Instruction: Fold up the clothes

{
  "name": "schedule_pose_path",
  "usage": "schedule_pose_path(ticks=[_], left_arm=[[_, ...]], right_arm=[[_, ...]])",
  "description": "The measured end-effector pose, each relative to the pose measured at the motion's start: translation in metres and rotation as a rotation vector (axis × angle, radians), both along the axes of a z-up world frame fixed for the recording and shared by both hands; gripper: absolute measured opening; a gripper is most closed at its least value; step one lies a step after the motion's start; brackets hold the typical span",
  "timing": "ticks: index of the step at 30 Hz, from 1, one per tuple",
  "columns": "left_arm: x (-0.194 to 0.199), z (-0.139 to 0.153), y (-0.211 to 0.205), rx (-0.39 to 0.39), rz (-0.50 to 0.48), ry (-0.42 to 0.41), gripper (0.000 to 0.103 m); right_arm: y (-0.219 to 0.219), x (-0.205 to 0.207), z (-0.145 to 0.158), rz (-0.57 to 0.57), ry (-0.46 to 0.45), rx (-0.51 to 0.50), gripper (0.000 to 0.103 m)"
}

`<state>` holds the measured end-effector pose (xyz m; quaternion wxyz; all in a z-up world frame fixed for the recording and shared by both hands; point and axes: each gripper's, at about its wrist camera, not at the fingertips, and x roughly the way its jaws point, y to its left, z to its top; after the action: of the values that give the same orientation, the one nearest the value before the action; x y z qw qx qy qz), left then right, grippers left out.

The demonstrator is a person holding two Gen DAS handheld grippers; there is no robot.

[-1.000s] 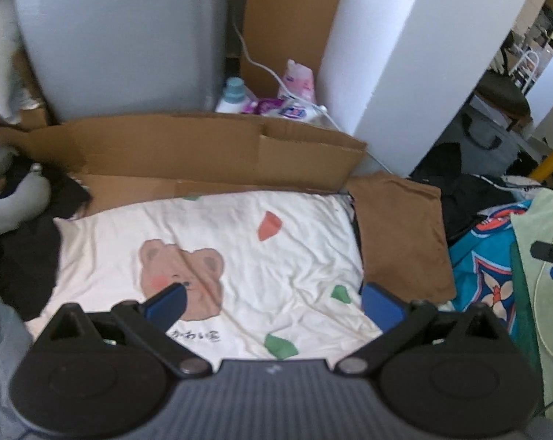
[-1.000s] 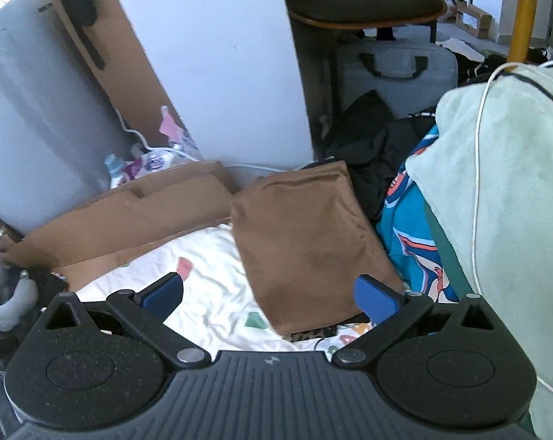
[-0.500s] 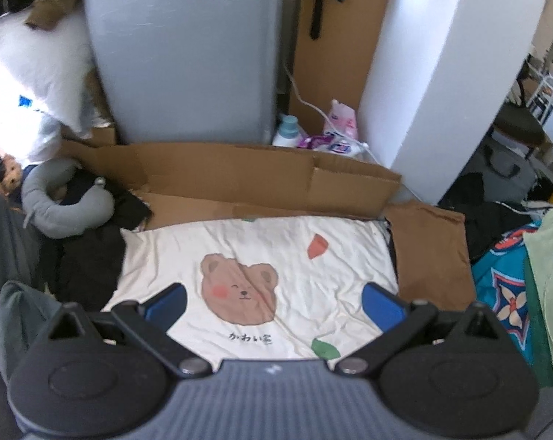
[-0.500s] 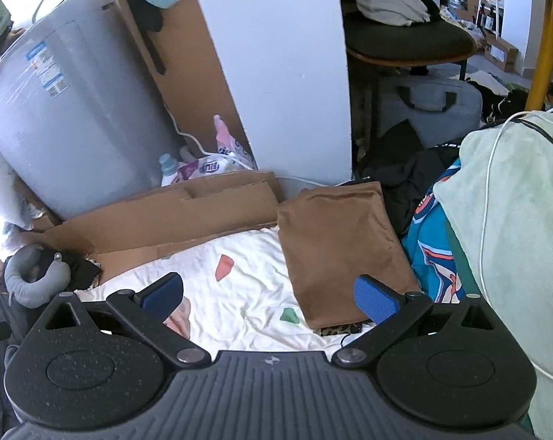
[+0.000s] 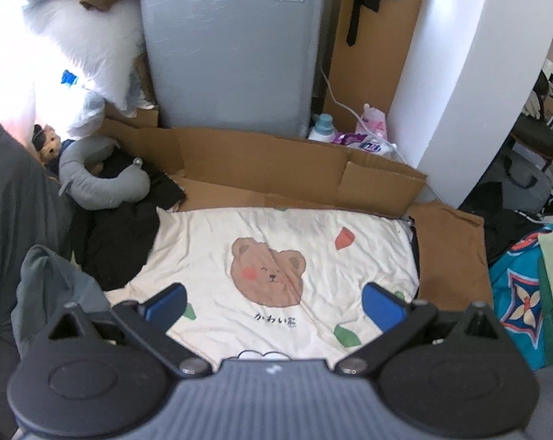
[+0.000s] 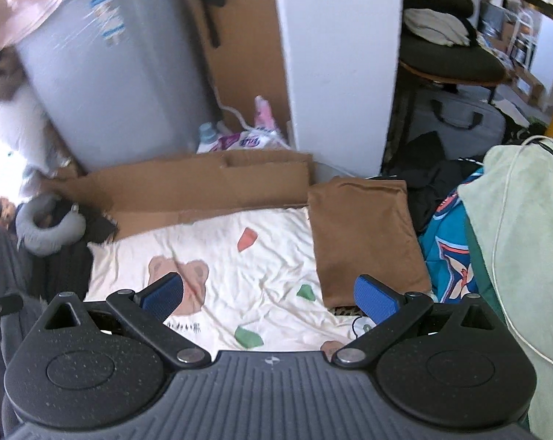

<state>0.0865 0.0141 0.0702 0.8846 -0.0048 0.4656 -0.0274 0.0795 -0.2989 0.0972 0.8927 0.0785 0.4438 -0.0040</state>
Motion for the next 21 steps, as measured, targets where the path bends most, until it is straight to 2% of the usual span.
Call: schedule_pose_path(ticks=[12,16,21], left_arm=[[-0.026,-0.037,-0.016,0.004,0.088,0.027,0.103],[-0.038,-0.043,-0.022,-0.003,0.129,0.025,0.103],[-0.046,-0.049,-0.038,0.03,0.141,0.036,0.103]], right_arm=[[0.029,-0.015,-0.033,0.11,0.025,-0.032,0.102],[0.035,-0.019,-0.043,0.141,0.025,-0.016,0.102],[0.039,-0.024,-0.051,0.154,0.036,-0.033,0.102]])
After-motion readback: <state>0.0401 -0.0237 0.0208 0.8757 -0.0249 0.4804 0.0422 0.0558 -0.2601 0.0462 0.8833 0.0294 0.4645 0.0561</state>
